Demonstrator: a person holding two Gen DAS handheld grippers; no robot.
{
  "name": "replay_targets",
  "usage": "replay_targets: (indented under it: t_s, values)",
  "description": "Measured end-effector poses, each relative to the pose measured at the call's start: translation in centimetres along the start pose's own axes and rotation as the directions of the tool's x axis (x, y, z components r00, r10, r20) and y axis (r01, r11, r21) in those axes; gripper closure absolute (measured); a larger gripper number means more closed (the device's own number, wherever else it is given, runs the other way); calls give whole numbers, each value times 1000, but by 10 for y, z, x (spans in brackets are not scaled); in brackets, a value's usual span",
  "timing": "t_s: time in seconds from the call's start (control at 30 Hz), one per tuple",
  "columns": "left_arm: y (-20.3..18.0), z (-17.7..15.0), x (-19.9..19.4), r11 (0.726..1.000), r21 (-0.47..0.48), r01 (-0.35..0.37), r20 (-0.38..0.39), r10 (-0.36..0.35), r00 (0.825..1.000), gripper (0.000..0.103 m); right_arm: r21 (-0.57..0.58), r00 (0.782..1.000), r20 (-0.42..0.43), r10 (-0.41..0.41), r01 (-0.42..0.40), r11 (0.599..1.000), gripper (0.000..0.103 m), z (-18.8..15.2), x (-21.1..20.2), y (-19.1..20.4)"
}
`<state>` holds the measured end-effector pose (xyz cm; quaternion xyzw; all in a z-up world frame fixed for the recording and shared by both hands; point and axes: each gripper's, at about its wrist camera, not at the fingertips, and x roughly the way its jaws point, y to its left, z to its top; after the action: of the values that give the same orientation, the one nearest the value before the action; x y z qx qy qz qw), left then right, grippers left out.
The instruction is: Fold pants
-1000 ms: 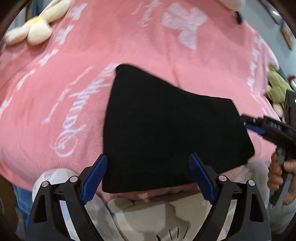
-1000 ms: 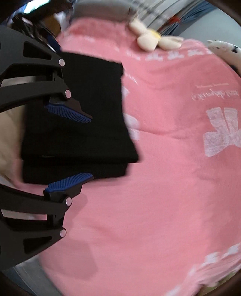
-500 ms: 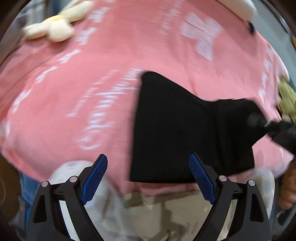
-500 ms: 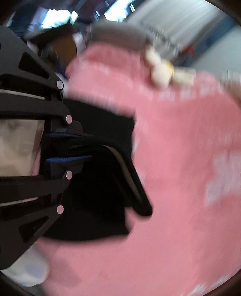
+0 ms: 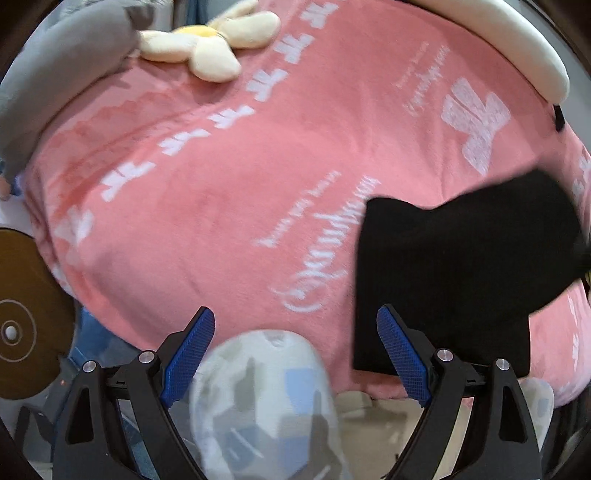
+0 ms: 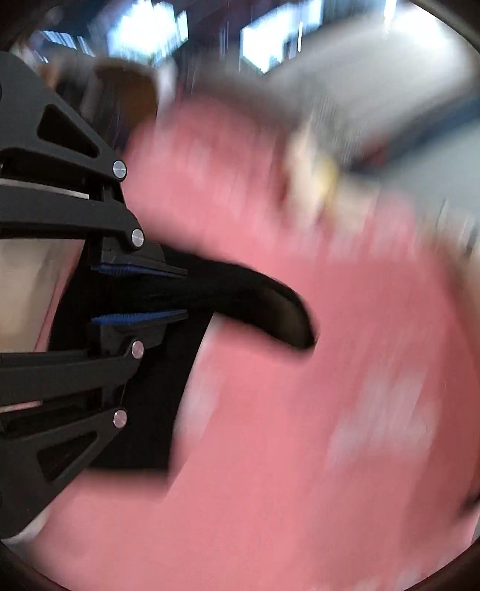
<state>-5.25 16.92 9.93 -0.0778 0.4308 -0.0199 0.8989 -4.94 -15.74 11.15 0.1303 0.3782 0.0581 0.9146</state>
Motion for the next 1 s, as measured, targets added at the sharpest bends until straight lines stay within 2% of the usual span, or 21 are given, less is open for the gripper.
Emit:
replay_targets:
  t_s: [0.03, 0.07, 0.1, 0.13, 0.2, 0.27, 0.3, 0.33, 0.37, 0.43, 0.53, 0.63, 0.67, 0.7, 0.73, 0.77, 0.8, 0.83, 0.93, 1.0]
  values:
    - [-9, -2, 7, 1000, 11, 19, -14, -19, 1000, 16, 14, 985, -86, -148, 149, 989, 88, -24, 18, -31]
    - [-17, -3, 12, 999, 22, 34, -25, -33, 999, 16, 25, 950, -170, -260, 268, 963, 88, -48, 31, -59]
    - [-26, -4, 16, 998, 38, 47, -36, -45, 998, 16, 46, 930, -207, -302, 318, 947, 87, -61, 36, -74]
    - [-39, -6, 21, 996, 61, 61, -49, -58, 997, 16, 85, 938, -204, -281, 302, 949, 85, -71, 32, -84]
    - [-63, -7, 28, 991, 108, 84, -70, -77, 995, 16, 129, 960, -149, -236, 255, 958, 85, -70, 12, -85]
    - [-81, -9, 30, 985, 134, 109, -79, -99, 992, 16, 112, 963, -91, -253, 262, 958, 83, -54, 0, -76]
    - [-92, -10, 32, 981, 151, 126, -86, -114, 990, 16, 104, 969, -63, -241, 246, 964, 71, -42, -2, -73]
    - [-98, -11, 34, 977, 165, 134, -85, -121, 989, 16, 100, 976, -43, -213, 216, 971, 49, -28, 0, -72]
    - [-103, -12, 35, 975, 173, 140, -89, -126, 988, 16, 98, 980, -32, -197, 199, 975, 41, -20, 7, -74]
    - [-115, -15, 37, 969, 196, 151, -99, -134, 986, 16, 53, 985, -14, -172, 172, 984, 41, -1, 31, -70]
    - [-124, -21, 39, 963, 220, 153, -113, -131, 985, 16, 32, 978, -89, -186, 190, 981, 41, 10, 76, -76]
    - [-126, -25, 43, 961, 238, 143, -122, -116, 986, 16, 56, 977, -156, -148, 159, 986, 49, 5, 106, -85]
    - [-125, -26, 44, 961, 241, 137, -123, -110, 986, 16, 48, 980, -143, -137, 145, 988, 53, 4, 113, -84]
    - [-124, -26, 46, 961, 241, 134, -127, -106, 986, 16, 31, 981, -136, -137, 143, 989, 59, 3, 114, -83]
    - [-122, -26, 51, 963, 235, 135, -140, -104, 985, 16, 8, 980, -130, -148, 150, 989, 76, 4, 117, -79]
    - [-122, -26, 54, 964, 228, 137, -149, -105, 983, 16, 2, 983, -127, -136, 137, 991, 85, 6, 117, -77]
    - [-121, -26, 56, 965, 220, 139, -156, -106, 982, 16, 18, 987, -121, -109, 112, 994, 89, 10, 113, -76]
    - [-121, -25, 59, 967, 210, 143, -165, -109, 980, 16, 29, 988, -115, -98, 102, 994, 91, 12, 108, -76]
    - [-121, -23, 58, 967, 206, 153, -161, -121, 980, 16, 62, 1000, 0, -2, 2, 998, 92, 26, 52, -56]
    - [-120, -22, 55, 964, 216, 153, -146, -123, 982, 16, 42, 997, 80, 0, -3, 999, 91, 22, 8, -40]
